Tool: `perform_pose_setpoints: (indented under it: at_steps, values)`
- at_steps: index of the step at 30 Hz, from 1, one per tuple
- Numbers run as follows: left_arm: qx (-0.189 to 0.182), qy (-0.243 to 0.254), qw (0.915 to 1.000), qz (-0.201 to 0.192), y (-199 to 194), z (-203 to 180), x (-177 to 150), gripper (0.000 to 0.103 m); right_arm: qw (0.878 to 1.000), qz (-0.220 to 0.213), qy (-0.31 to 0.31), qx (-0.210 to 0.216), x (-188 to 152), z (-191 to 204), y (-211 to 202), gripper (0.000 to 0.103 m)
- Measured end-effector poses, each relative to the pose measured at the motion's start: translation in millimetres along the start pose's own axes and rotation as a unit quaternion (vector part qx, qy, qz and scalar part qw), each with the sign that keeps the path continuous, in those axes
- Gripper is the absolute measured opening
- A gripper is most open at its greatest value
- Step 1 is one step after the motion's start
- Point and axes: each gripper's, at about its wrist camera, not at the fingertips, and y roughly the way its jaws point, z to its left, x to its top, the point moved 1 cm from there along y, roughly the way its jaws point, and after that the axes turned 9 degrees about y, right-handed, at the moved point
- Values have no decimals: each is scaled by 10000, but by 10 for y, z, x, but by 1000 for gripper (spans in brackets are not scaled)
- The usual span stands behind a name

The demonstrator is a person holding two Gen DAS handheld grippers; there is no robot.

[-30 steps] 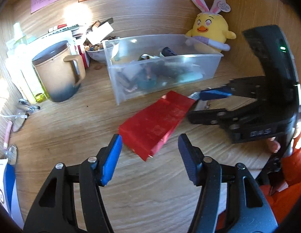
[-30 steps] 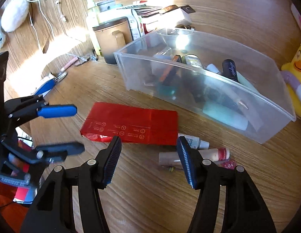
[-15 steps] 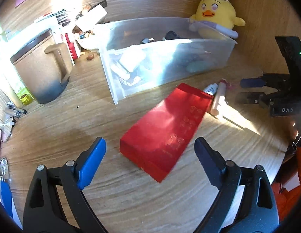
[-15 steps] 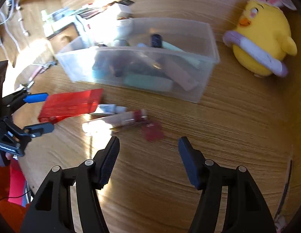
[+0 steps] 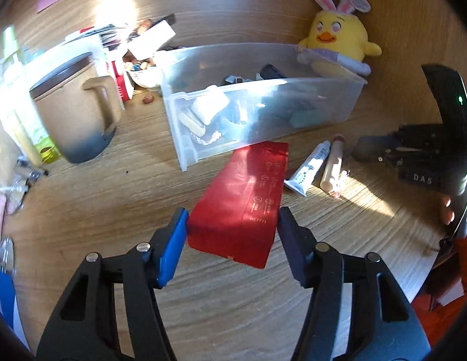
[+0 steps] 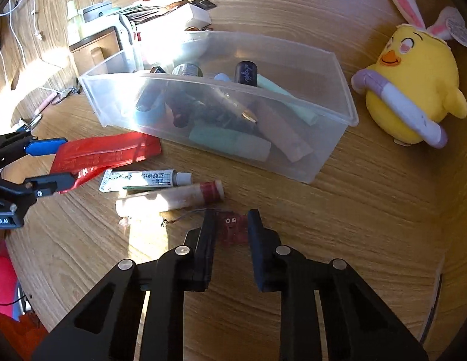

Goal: Organize objects
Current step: 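Grasp the red pouch with the left tool, then carry the red pouch into the clear box and release it with the left tool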

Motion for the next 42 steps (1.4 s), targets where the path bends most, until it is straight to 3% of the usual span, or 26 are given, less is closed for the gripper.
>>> perform_pose_setpoints:
  at_steps: [4, 20, 23, 28, 34, 37, 42]
  values:
    - [112, -115, 9997, -170, -129, -45, -13, 56, 9999, -150, 54, -24, -38, -1, -108, 11]
    - [291, -232, 9929, -1128, -845, -117, 143, 55, 9968, -792, 129, 68, 32, -18, -556, 10]
    - [296, -215, 9905, -1325, -952, -139, 203, 55, 9980, -631, 46, 1, 7, -17, -520, 12]
    - [415, -152, 9868, -1557, -1031, -172, 316, 55, 9996, -264, -65, -126, -78, -5, -308, 26]
    - [454, -146, 9843, -1699, -1007, -180, 460, 55, 9999, 17, 25, -171, -92, -98, -94, 26]
    - [468, -181, 9837, -1725, -954, -156, 539, 55, 9999, -21, 130, -68, -85, -142, -80, 20]
    - [483, -293, 9830, -1749, -853, -92, 667, 55, 9997, -178, 163, -86, -92, -142, -116, 20]
